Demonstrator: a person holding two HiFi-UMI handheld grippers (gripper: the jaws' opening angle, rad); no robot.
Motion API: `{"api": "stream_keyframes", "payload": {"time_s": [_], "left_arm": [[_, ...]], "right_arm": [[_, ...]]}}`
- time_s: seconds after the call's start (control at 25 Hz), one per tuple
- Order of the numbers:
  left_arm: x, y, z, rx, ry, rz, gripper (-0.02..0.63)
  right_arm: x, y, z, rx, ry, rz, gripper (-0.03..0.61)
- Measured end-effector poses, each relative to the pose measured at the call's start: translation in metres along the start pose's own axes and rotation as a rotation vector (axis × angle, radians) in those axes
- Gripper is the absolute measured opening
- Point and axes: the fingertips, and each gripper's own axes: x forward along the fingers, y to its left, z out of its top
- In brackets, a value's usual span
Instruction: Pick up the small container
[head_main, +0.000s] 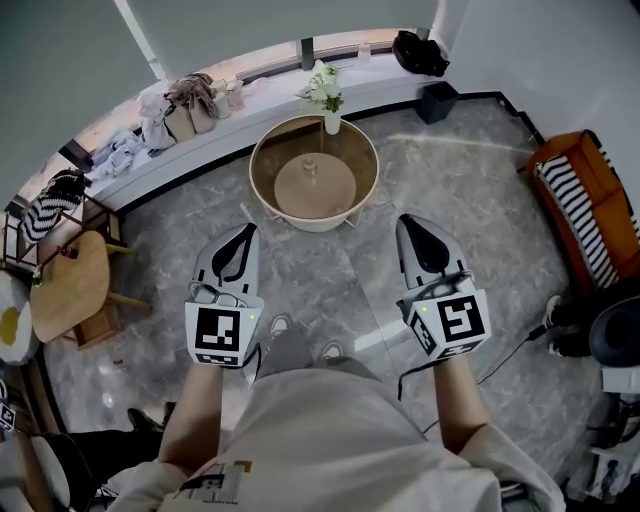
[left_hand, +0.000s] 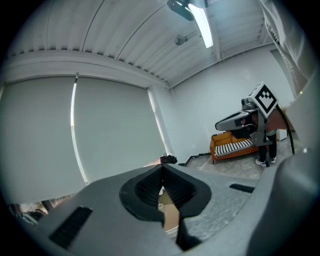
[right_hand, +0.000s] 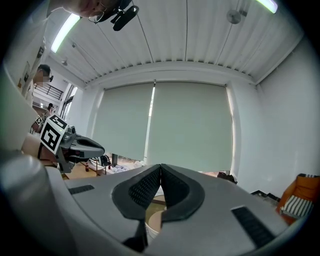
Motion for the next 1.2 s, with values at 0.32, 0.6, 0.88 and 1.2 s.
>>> {"api": "stream_keyframes", "payload": {"time_s": [0.32, 0.6, 0.88, 1.2], "left_arm": [[0.022, 0.024, -0.01, -0.032, -0.026, 0.031, 0.008], [0.066, 0.052, -0.022, -0.031, -0.023, 0.008, 0.008], [0.112, 0.091, -0.039, -0.028, -0.004, -0.014, 0.008], [0.172, 0.145, -0.051, -0.046, 0.003, -0.037, 0.008]], "right_arm": [[0.032, 0.001, -0.012, -0.012, 0.021, 0.017, 0.007], [0.073, -0.016, -0.023, -0.017, 0.06, -0.009, 0.006], [0.135, -0.028, -0.038, 0.007, 0.1, -0.025, 0.008], [0.214, -0.037, -0.026, 0.028, 0.075, -0.018, 0.008]]}}
